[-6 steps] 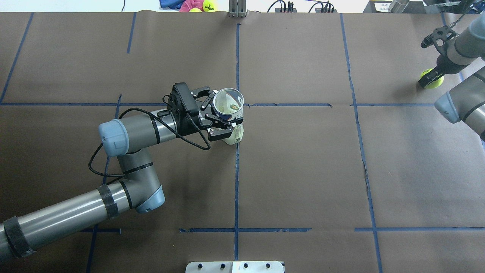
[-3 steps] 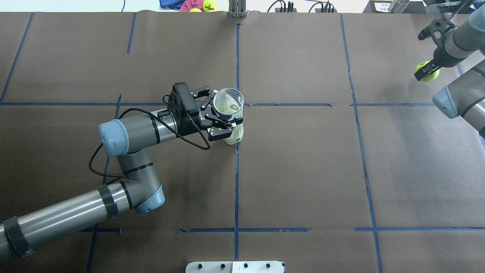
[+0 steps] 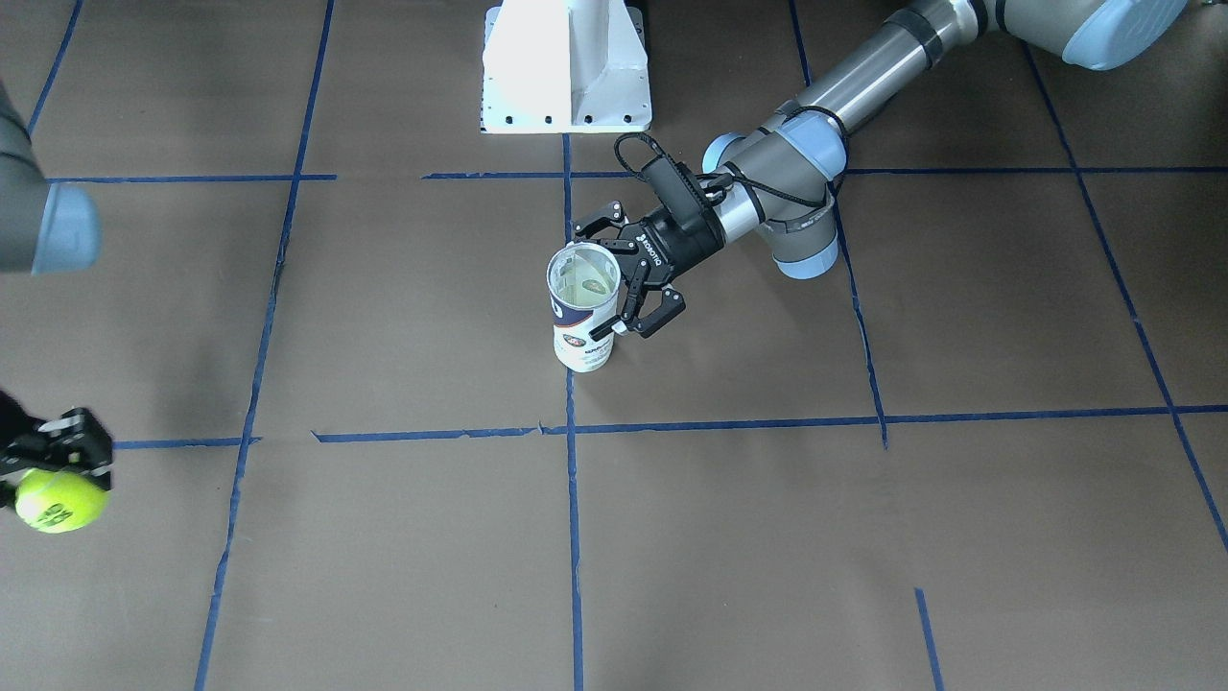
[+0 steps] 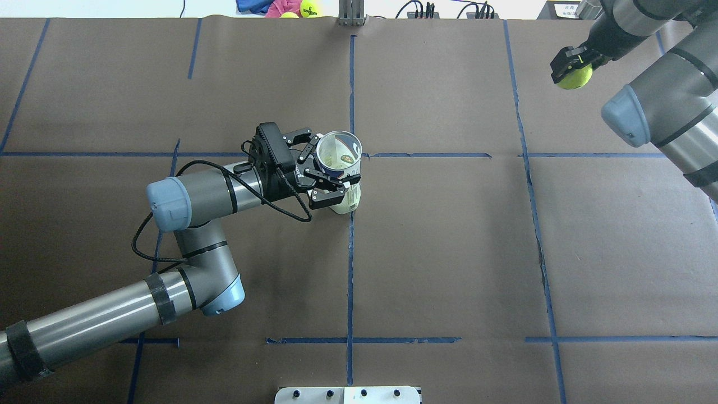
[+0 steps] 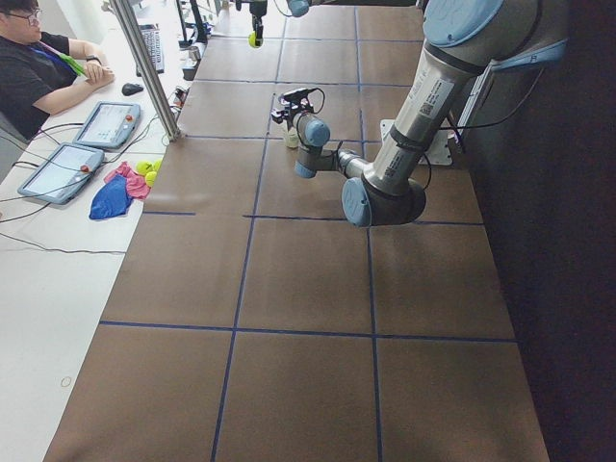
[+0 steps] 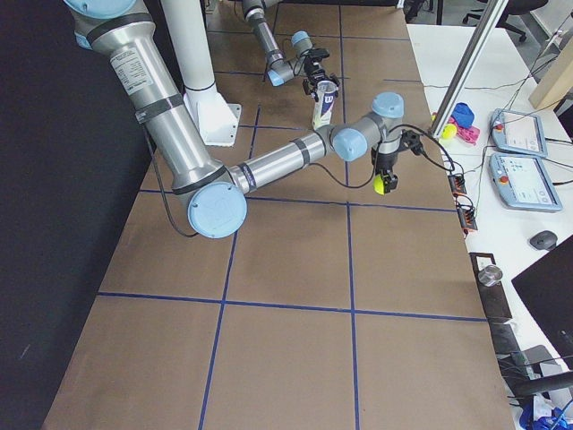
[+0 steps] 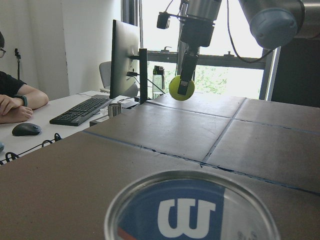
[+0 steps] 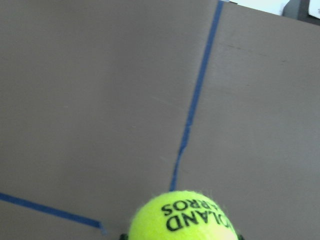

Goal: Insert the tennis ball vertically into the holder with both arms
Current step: 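Carry the second ball over the can and drop it inside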

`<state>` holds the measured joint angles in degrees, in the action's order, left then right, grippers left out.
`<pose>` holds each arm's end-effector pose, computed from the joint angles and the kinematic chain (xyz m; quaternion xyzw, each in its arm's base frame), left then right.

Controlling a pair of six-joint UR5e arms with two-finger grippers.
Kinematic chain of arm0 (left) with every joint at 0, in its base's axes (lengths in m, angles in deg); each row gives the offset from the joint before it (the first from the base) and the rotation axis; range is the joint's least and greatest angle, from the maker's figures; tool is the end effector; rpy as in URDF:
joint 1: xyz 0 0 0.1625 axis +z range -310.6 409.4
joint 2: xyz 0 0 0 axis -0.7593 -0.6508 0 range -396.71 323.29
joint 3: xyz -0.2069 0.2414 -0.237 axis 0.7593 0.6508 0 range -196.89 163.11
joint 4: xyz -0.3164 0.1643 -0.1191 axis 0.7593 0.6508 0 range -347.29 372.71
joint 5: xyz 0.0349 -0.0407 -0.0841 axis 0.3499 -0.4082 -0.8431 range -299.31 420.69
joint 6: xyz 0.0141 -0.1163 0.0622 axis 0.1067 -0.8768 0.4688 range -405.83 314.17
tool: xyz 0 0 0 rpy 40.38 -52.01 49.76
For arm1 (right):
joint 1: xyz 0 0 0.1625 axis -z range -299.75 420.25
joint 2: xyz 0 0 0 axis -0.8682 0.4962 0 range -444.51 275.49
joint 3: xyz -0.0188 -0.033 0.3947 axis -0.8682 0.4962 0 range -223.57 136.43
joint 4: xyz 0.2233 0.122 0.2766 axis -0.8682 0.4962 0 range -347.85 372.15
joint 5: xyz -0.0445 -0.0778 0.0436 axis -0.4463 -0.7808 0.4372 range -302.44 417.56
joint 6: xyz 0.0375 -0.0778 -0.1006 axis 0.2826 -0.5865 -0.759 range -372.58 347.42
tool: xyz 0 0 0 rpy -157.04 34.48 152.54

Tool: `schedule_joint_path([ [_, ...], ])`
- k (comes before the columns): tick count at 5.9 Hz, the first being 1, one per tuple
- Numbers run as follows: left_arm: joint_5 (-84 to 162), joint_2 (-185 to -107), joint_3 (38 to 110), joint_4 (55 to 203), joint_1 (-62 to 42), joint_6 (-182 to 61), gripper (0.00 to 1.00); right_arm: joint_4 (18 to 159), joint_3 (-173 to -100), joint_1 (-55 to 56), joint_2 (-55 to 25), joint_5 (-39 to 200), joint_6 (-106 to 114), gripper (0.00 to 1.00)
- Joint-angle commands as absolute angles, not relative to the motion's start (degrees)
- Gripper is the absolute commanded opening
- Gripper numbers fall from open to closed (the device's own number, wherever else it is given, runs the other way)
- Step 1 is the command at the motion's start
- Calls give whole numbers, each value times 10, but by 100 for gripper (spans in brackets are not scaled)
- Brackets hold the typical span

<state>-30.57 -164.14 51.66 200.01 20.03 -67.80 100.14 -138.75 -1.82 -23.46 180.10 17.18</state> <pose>0.5123 -0.4380 0.2365 0.6234 0.5558 0.1906 0.5158 -0.2400 -0.5850 0.3438 0.1323 -0.3770 -0.0723 0.9139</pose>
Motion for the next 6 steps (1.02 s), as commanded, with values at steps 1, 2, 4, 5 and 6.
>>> schedule_joint_path([
  [1,-306,-1641,517,2000,200,-679,95,1124,-1501,46,-300,1799,315,0],
  [2,-305,-1641,517,2000,200,-678,95,1164,-1506,84,-364,1790,395,0],
  [4,-305,-1641,517,1999,200,-678,95,1176,-1485,184,-440,1699,517,0],
  [5,-305,-1641,517,1998,201,-678,95,1184,-1449,203,-481,1688,549,0],
  [6,-305,-1641,517,1997,201,-678,95,1186,-1433,232,-497,1653,570,0],
])
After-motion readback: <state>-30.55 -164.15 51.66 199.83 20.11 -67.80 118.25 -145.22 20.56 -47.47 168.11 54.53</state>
